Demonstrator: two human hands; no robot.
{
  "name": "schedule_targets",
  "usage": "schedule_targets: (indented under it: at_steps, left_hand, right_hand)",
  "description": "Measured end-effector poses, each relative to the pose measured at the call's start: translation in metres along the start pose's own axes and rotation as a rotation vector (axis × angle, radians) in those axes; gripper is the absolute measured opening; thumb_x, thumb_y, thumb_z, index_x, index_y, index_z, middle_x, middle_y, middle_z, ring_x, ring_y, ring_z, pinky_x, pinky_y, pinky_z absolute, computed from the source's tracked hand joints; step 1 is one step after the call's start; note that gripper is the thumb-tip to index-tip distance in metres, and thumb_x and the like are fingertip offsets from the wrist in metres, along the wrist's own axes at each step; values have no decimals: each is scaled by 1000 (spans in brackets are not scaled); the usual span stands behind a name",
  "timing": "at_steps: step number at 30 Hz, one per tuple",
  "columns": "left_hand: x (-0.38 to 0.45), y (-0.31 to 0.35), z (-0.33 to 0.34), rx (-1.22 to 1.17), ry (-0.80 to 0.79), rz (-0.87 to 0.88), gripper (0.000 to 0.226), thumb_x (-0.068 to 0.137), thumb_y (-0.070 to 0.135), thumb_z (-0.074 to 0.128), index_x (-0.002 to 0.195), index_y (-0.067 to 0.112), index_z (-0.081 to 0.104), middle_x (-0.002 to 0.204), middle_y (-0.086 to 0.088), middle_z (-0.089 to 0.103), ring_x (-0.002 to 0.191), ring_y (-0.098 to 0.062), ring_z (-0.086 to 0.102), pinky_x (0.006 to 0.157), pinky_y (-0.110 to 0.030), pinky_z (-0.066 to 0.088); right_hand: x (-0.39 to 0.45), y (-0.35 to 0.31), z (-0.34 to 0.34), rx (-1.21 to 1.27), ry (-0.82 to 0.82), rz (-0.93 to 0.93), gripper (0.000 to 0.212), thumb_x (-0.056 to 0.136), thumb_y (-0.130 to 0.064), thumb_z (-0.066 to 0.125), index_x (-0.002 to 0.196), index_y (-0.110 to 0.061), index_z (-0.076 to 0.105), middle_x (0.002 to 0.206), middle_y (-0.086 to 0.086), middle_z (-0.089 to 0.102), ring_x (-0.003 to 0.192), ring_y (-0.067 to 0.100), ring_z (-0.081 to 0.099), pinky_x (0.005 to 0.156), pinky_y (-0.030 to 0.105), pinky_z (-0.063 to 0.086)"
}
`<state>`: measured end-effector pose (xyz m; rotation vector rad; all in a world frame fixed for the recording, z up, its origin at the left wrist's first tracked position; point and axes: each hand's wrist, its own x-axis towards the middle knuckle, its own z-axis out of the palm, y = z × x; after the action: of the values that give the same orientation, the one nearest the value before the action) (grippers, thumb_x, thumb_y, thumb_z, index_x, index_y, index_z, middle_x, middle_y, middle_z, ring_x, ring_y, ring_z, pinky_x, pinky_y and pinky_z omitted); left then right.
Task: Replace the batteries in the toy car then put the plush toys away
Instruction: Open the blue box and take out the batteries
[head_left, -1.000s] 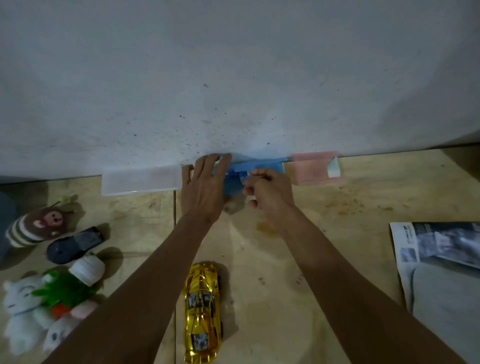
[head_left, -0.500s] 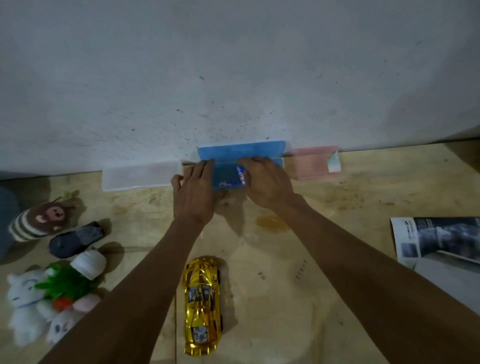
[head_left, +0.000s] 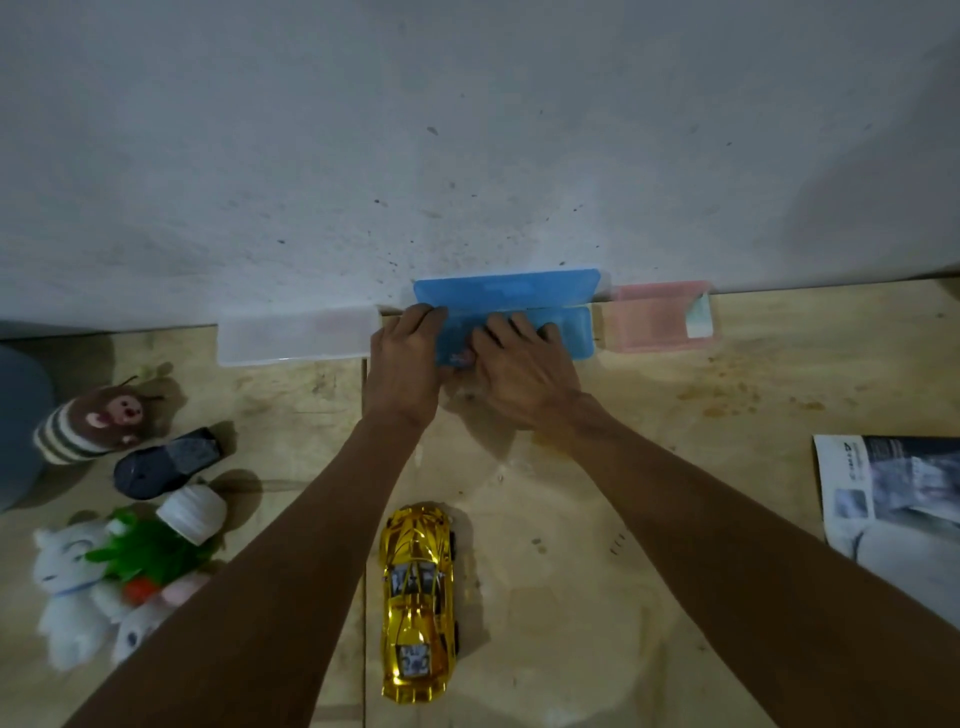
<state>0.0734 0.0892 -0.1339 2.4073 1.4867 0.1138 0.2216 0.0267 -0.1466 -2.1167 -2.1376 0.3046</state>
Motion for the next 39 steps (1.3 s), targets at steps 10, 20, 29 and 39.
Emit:
schedule_targets:
  at_steps: [10,20,29,39]
  left_hand:
    - [-3,3,-3,-72,-45,-36,73,73,8,86,139,6,56,143,-14,55,128,-35,52,109,-45,44]
    - [-4,10,-8,-66,-73,-81,71,80,-1,78,145,11,51,146,-9,51,129,-32,49,107,-42,47]
    - [-5,9,-8,-39,-46,-58,63,85,-5,70,143,9,52,147,-12,50,132,-35,48,109,-45,45]
    - [-6,10,-13,-29,-87,-56,72,82,10,80,146,11,49,149,-11,46,133,-33,46,108,-45,45]
  right_hand:
    - [5,12,6,82,151,-56,39,98,-47,44,95,-11,58,88,9,69,79,28,68,58,36,53]
    - [-6,5,-16,426,440,34,41,96,-44,50,106,-6,63,95,9,71,81,25,69,62,29,53]
    - [-51,-20,22,522,443,-3,15,100,-16,54,99,-4,63,89,13,63,79,24,58,68,33,48]
    - [-50,1,38,71,467,-119,24,99,-29,56,89,-12,68,90,9,64,82,29,58,70,41,43]
